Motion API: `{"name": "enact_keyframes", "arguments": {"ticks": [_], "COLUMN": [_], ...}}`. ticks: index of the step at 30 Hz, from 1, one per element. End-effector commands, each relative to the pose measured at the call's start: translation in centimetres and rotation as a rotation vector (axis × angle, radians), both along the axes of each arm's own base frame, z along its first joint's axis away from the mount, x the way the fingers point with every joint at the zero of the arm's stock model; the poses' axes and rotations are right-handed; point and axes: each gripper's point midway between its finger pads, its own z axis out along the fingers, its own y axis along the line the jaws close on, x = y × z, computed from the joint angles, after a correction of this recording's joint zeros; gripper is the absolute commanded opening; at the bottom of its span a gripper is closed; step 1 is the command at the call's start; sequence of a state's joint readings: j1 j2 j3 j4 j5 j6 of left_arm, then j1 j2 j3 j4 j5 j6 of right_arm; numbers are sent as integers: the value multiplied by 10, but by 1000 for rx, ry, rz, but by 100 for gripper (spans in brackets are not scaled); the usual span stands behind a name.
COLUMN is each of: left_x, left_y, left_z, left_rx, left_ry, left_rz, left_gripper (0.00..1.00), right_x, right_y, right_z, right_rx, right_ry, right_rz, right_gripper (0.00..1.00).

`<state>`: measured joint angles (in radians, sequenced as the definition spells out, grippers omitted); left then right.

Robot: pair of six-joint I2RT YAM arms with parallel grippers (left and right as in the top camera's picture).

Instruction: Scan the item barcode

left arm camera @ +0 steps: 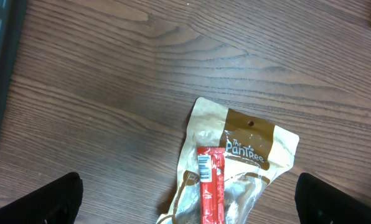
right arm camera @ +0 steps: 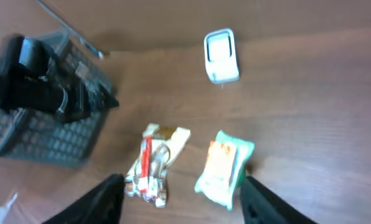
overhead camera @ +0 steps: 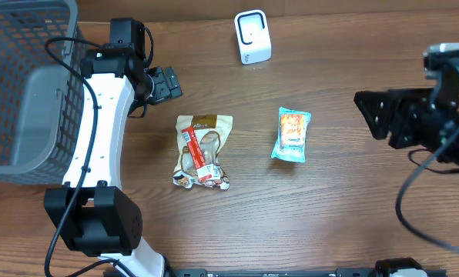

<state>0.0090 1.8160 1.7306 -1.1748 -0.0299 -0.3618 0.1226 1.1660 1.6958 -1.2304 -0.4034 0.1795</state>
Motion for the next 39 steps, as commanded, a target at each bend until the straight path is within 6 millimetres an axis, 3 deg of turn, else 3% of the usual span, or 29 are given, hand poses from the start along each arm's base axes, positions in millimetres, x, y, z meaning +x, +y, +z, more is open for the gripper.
{"name": "enact_keyframes", "arguments": {"ticks": [1, 3, 10, 15, 19, 24, 31, 39], "left_x": [2, 2, 2, 2, 2, 2, 2, 2], "left_y": [2, 2, 2, 2, 2, 2, 2, 2], "left_z": [10, 10, 10, 10, 10, 10, 10, 10], "left_rx": [10, 10, 10, 10, 10, 10, 10, 10], "left_ry": [-28, -28, -28, -28, -28, -28, -28, -28], "left_rz": [-17, -17, -17, -17, -17, -17, -17, -17], "left_gripper": [100, 100, 100, 100, 100, 100, 100, 100], "right_x": [10, 17, 15, 11, 17, 34, 46, 56], "right_y": [12, 20, 60, 104, 124, 126, 132, 109], "right_z": [-14, -33, -95, -134, -170, -200, -217, -234], "right_rx": [-3, -44, -288, -477, -642, -782, -789, -797], "right_ry": [78, 148, 303, 307, 294, 257, 261, 318], "right_rz": [1, -31, -143, -122, -126, -218, -233, -282], "right_gripper": [54, 47, 49, 50, 50, 51, 51, 50]}}
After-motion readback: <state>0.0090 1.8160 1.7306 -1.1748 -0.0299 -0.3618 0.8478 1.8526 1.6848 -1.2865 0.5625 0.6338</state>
